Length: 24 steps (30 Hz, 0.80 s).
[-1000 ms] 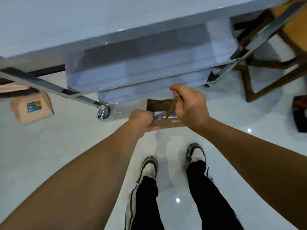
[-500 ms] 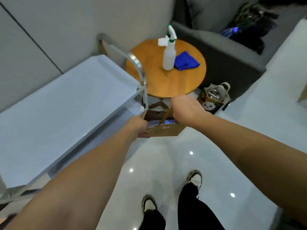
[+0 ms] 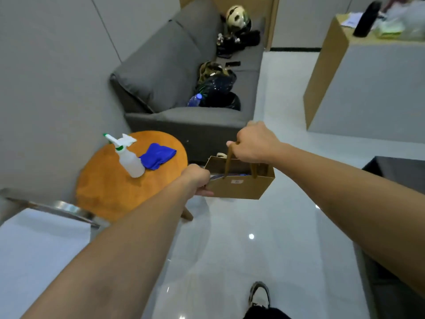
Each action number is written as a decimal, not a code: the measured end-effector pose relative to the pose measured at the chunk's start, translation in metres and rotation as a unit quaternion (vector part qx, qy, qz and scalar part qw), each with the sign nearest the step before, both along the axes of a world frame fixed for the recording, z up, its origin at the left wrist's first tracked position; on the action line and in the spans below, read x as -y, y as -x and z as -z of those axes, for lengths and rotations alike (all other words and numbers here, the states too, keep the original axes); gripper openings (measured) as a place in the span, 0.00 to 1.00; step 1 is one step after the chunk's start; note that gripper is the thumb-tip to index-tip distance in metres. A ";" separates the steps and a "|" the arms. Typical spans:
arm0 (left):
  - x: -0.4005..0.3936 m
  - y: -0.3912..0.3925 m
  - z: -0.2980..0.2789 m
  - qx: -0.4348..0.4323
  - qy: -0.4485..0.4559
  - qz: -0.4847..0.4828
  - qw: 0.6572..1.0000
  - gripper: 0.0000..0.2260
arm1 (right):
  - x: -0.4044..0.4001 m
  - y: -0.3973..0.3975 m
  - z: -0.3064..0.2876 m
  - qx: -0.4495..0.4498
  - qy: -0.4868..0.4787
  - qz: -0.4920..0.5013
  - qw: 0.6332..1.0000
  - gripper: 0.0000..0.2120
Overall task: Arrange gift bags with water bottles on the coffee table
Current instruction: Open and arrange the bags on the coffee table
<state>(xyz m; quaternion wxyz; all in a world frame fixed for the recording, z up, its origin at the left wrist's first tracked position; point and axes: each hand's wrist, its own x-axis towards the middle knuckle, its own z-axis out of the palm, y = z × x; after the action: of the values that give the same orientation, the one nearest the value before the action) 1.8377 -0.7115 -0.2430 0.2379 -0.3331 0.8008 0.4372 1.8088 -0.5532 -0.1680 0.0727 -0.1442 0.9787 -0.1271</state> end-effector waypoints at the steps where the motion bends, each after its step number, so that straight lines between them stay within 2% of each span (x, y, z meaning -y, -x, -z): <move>1: -0.017 0.018 -0.002 -0.004 0.007 0.017 1.000 0.05 | -0.018 0.015 -0.001 0.001 0.018 0.018 1.000 0.23; 8: -0.141 0.123 -0.022 -0.026 0.027 0.165 0.986 0.06 | -0.145 0.098 0.000 0.062 0.183 0.179 0.965 0.19; 11: -0.190 0.163 -0.017 -0.028 0.036 0.222 0.974 0.08 | -0.197 0.128 0.003 0.058 0.222 0.245 0.942 0.10; 14: -0.238 0.202 -0.007 -0.022 0.049 0.291 0.955 0.09 | -0.243 0.151 0.007 0.046 0.222 0.293 0.929 0.04; 18: -0.310 0.262 0.012 -0.032 0.040 0.398 0.916 0.09 | -0.297 0.181 0.015 0.041 0.199 0.352 0.914 0.08; 24: -0.405 0.338 0.030 -0.047 0.051 0.524 0.849 0.11 | -0.370 0.217 0.025 0.020 0.184 0.453 0.872 0.07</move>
<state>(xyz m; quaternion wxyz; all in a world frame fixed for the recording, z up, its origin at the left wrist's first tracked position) 1.5000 -0.3061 -0.2727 0.3766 0.1452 0.8879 0.2207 1.5918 -0.1832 -0.1930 -0.0007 0.3071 0.8939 -0.3266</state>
